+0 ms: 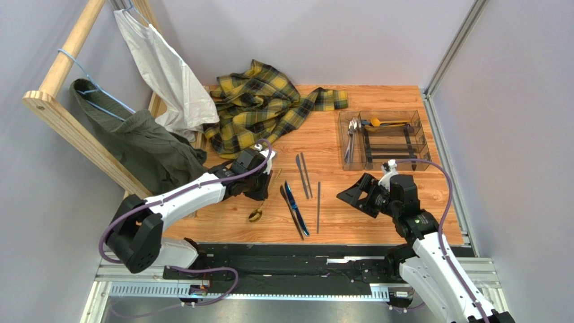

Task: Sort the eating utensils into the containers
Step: Pick up the spoon from the center of the board.

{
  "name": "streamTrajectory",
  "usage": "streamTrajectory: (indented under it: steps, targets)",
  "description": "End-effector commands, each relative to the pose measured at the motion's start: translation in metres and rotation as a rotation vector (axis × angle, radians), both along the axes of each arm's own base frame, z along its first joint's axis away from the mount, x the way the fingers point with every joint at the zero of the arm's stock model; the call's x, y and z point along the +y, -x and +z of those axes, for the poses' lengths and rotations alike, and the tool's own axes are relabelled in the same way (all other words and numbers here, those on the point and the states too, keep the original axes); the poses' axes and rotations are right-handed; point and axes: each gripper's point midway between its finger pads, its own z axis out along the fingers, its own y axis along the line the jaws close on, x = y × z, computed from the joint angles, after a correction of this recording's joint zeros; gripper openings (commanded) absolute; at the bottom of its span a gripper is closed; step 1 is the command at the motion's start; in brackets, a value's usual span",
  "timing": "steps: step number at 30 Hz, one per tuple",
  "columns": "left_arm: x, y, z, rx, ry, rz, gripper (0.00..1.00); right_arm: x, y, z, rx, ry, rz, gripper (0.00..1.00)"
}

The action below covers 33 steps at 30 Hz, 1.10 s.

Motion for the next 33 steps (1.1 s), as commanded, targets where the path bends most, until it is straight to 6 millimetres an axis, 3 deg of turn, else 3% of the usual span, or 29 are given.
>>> streamTrajectory:
  steps: [1, 16, 25, 33]
  targets:
    - [-0.016, 0.006, 0.03, -0.064, 0.065, -0.026, 0.0, 0.009, -0.003, 0.03, -0.06, -0.061, 0.029, 0.82]
    - [-0.084, 0.041, 0.08, -0.132, 0.105, -0.206, 0.0, 0.026, 0.001, 0.055, -0.083, -0.224, 0.054, 0.81]
    - [-0.123, 0.065, 0.082, -0.128, 0.083, -0.296, 0.0, 0.034, -0.002, 0.061, -0.098, -0.266, 0.061, 0.77]
    - [-0.135, 0.073, 0.086, -0.125, 0.071, -0.329, 0.0, 0.037, -0.004, 0.057, -0.092, -0.277, 0.05, 0.71]
